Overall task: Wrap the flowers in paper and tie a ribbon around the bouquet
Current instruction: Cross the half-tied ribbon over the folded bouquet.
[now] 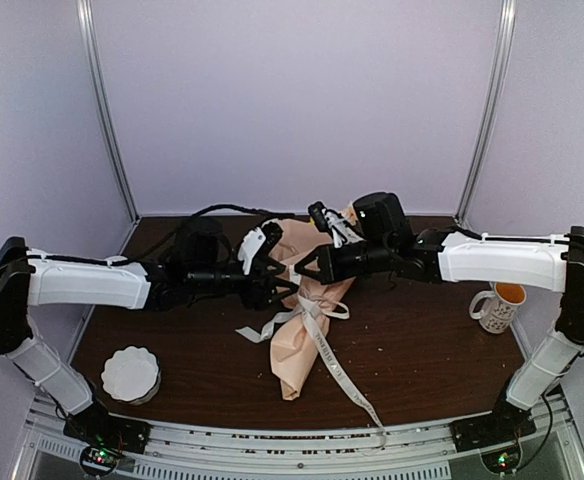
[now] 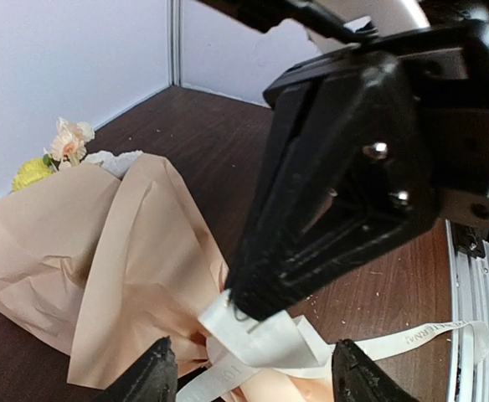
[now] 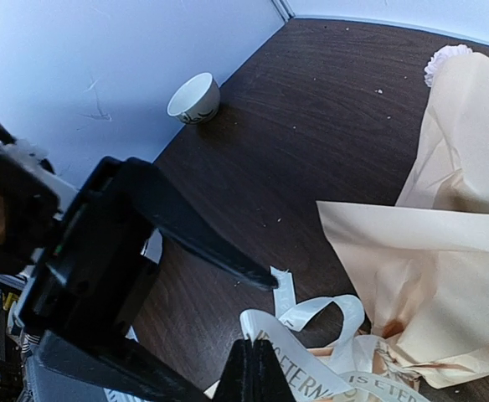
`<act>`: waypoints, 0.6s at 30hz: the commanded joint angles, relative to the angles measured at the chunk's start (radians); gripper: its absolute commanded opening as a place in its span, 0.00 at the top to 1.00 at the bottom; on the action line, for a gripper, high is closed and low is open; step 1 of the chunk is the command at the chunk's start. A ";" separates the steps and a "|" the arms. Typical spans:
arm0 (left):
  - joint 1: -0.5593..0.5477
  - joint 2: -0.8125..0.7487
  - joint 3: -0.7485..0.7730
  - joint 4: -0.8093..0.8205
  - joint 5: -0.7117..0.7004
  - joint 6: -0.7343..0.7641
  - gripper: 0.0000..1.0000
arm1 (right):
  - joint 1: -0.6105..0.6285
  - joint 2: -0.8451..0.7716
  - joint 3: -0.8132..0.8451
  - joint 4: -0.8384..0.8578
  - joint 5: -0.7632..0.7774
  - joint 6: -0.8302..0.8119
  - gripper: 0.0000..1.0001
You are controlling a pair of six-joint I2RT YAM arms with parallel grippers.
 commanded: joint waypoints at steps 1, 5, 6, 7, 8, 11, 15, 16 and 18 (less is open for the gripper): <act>0.008 0.058 0.068 0.071 0.053 -0.016 0.34 | 0.015 -0.035 -0.028 0.074 0.009 0.049 1.00; 0.009 0.108 0.084 0.061 0.061 -0.018 0.51 | 0.019 -0.019 -0.027 0.085 -0.005 0.051 1.00; 0.009 0.113 0.080 0.083 0.067 -0.023 0.58 | 0.018 -0.015 -0.025 0.086 -0.008 0.050 1.00; 0.009 0.118 0.078 0.096 0.073 -0.027 0.65 | 0.018 -0.011 -0.024 0.086 -0.010 0.048 1.00; 0.008 0.121 0.077 0.101 0.077 -0.029 0.74 | 0.018 -0.007 -0.022 0.084 -0.014 0.046 1.00; 0.012 0.128 0.072 0.107 0.075 -0.038 1.00 | 0.018 -0.005 -0.005 0.056 -0.029 0.020 1.00; 0.024 0.125 0.046 0.135 0.088 -0.055 1.00 | 0.000 -0.047 0.006 -0.054 0.020 -0.059 0.74; 0.025 0.123 0.042 0.140 0.091 -0.058 1.00 | -0.013 -0.059 0.002 -0.081 0.046 -0.080 0.67; 0.028 0.122 0.036 0.146 0.092 -0.058 1.00 | -0.055 -0.077 -0.021 -0.124 0.084 -0.100 0.61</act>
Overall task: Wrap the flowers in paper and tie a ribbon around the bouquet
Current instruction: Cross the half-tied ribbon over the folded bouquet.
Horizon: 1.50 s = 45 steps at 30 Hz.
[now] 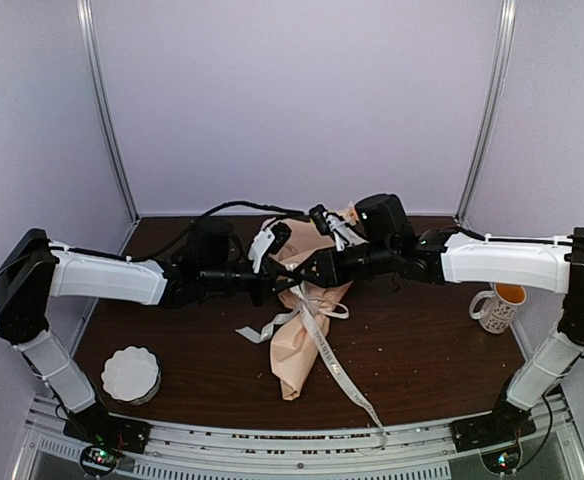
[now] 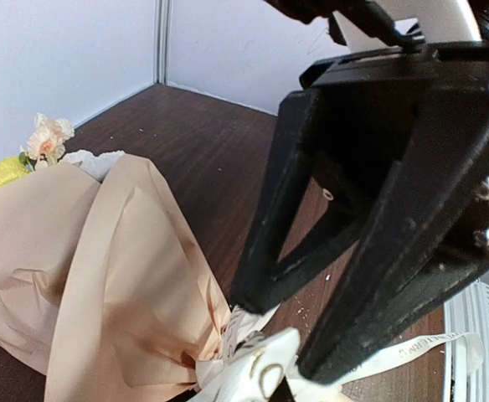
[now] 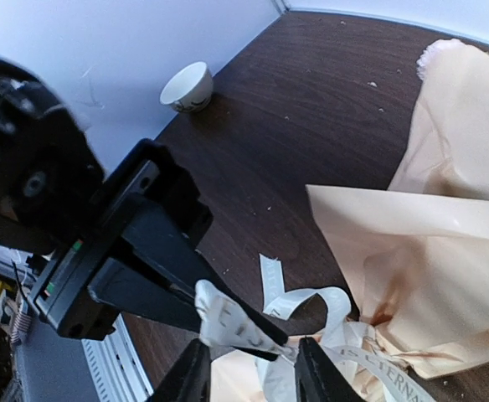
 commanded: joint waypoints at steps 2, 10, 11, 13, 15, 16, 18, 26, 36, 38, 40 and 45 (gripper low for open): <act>0.015 0.005 -0.020 0.085 0.028 -0.014 1.00 | -0.106 -0.058 -0.031 -0.141 0.097 -0.072 0.60; 0.026 0.005 -0.022 0.090 0.060 -0.014 1.00 | -0.189 0.116 0.062 -0.353 0.137 -0.234 0.81; 0.028 0.002 -0.023 0.090 0.065 -0.015 1.00 | -0.189 0.138 0.073 -0.366 0.122 -0.257 0.82; 0.031 -0.001 -0.023 0.090 0.069 -0.015 1.00 | -0.188 0.169 0.080 -0.371 0.074 -0.295 0.82; 0.034 -0.001 -0.023 0.090 0.072 -0.015 1.00 | -0.189 0.191 0.080 -0.365 0.032 -0.319 0.82; 0.035 0.001 -0.023 0.090 0.076 -0.014 1.00 | -0.189 0.203 0.080 -0.359 0.000 -0.327 0.83; 0.038 0.006 -0.022 0.092 0.079 -0.016 1.00 | -0.189 0.217 0.078 -0.339 -0.077 -0.340 0.83; 0.057 0.031 -0.026 0.105 0.087 -0.027 1.00 | -0.189 0.290 0.080 -0.245 -0.323 -0.358 0.76; 0.088 0.071 -0.016 0.121 0.115 -0.041 1.00 | -0.181 0.342 0.137 -0.234 -0.532 -0.389 0.76; 0.093 0.075 -0.014 0.122 0.121 -0.045 1.00 | -0.177 0.343 0.144 -0.286 -0.548 -0.434 0.75; 0.097 0.077 -0.015 0.125 0.121 -0.049 1.00 | -0.174 0.344 0.138 -0.306 -0.573 -0.454 0.75; 0.101 0.087 -0.016 0.133 0.121 -0.053 1.00 | -0.165 0.324 0.095 -0.273 -0.612 -0.446 0.75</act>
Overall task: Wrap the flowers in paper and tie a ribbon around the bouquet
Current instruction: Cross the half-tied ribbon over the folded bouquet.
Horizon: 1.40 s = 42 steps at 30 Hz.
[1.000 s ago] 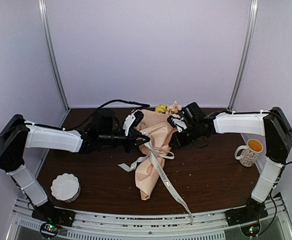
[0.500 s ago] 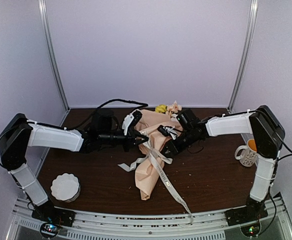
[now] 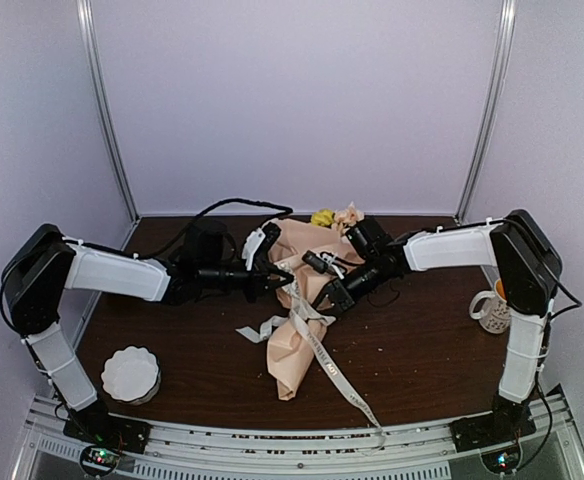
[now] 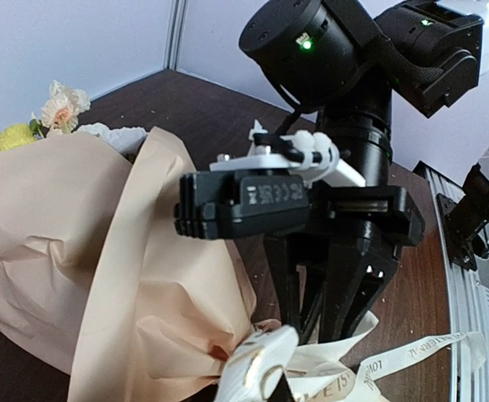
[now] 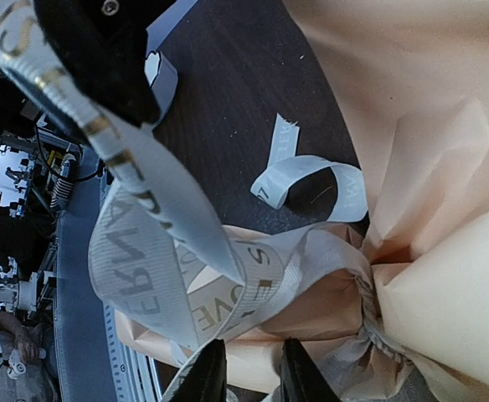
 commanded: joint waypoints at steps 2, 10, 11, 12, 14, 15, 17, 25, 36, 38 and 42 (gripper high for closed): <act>0.013 0.022 0.001 0.068 0.022 -0.014 1.00 | 0.018 -0.027 -0.037 0.022 -0.075 -0.015 0.75; 0.022 0.027 -0.006 0.068 0.024 -0.019 1.00 | 0.052 -0.025 -0.045 0.041 -0.103 -0.008 0.74; 0.022 0.028 -0.007 0.068 0.024 -0.019 1.00 | 0.056 -0.025 -0.047 0.043 -0.111 -0.006 0.72; 0.023 0.028 -0.008 0.068 0.026 -0.018 1.00 | 0.060 -0.026 -0.051 0.050 -0.118 -0.005 0.70; 0.023 0.030 -0.011 0.069 0.026 -0.018 1.00 | 0.063 -0.029 -0.058 0.062 -0.123 -0.001 0.66; 0.024 0.030 -0.012 0.068 0.026 -0.018 1.00 | 0.063 -0.030 -0.062 0.070 -0.127 0.004 0.65; 0.023 0.033 -0.013 0.068 0.024 -0.019 1.00 | 0.063 -0.033 -0.073 0.103 -0.123 0.028 0.65; 0.023 0.040 -0.021 0.072 0.023 -0.022 1.00 | 0.071 -0.054 -0.138 0.315 -0.027 0.186 0.59; 0.030 0.040 -0.022 0.079 0.022 -0.030 1.00 | 0.097 -0.043 -0.125 0.235 -0.031 0.139 0.73; 0.031 0.041 -0.023 0.079 0.022 -0.029 1.00 | 0.098 -0.046 -0.123 0.226 -0.040 0.131 0.78; 0.033 0.041 -0.024 0.079 0.026 -0.030 1.00 | 0.099 -0.053 -0.114 0.182 -0.046 0.104 0.91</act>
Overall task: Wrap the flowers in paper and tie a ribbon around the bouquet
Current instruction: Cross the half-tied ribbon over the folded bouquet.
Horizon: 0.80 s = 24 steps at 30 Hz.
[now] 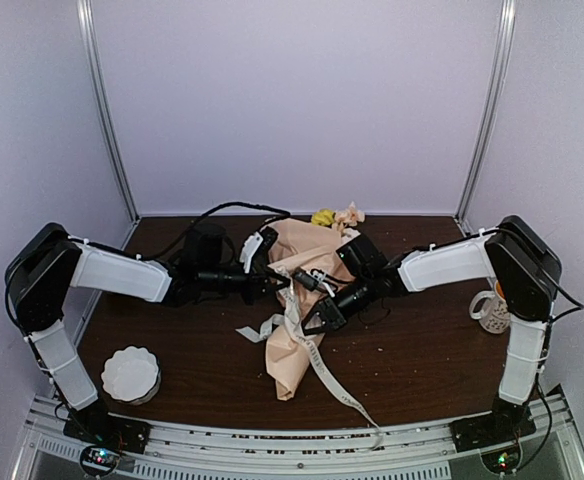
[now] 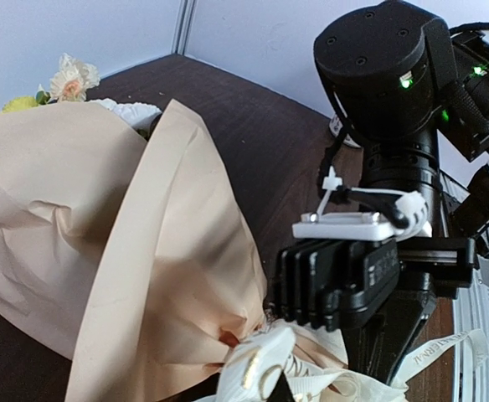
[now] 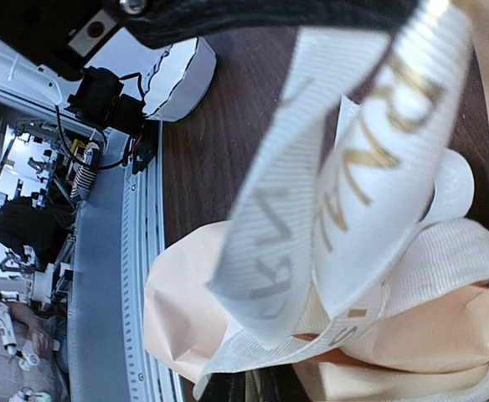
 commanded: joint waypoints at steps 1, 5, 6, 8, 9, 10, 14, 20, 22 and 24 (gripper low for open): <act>0.011 0.012 -0.008 0.064 0.014 -0.008 1.00 | 0.003 -0.040 0.020 -0.054 -0.002 -0.035 0.94; 0.013 0.006 -0.011 0.063 0.014 -0.008 1.00 | -0.013 -0.066 0.018 -0.056 0.023 -0.020 1.00; 0.014 0.003 -0.014 0.062 0.011 -0.008 1.00 | -0.020 -0.075 0.014 -0.051 0.032 -0.011 1.00; 0.017 -0.002 -0.021 0.064 0.007 -0.008 1.00 | -0.031 -0.100 0.008 -0.040 0.050 0.006 1.00; 0.018 -0.004 -0.024 0.064 0.006 -0.008 1.00 | -0.034 -0.107 0.005 -0.040 0.060 0.012 1.00; 0.020 -0.007 -0.028 0.064 0.003 -0.008 1.00 | -0.038 -0.115 0.003 -0.041 0.073 0.015 1.00; 0.022 -0.013 -0.032 0.062 0.005 -0.008 1.00 | -0.049 -0.133 0.002 -0.072 0.137 0.019 1.00; 0.022 -0.017 -0.036 0.059 0.005 -0.005 1.00 | -0.054 -0.152 0.019 -0.142 0.288 0.011 1.00; 0.022 -0.020 -0.040 0.059 0.004 -0.005 1.00 | -0.054 -0.163 0.014 -0.140 0.341 0.023 1.00; 0.022 -0.025 -0.043 0.058 0.000 -0.006 1.00 | -0.054 -0.175 0.012 -0.140 0.392 0.037 1.00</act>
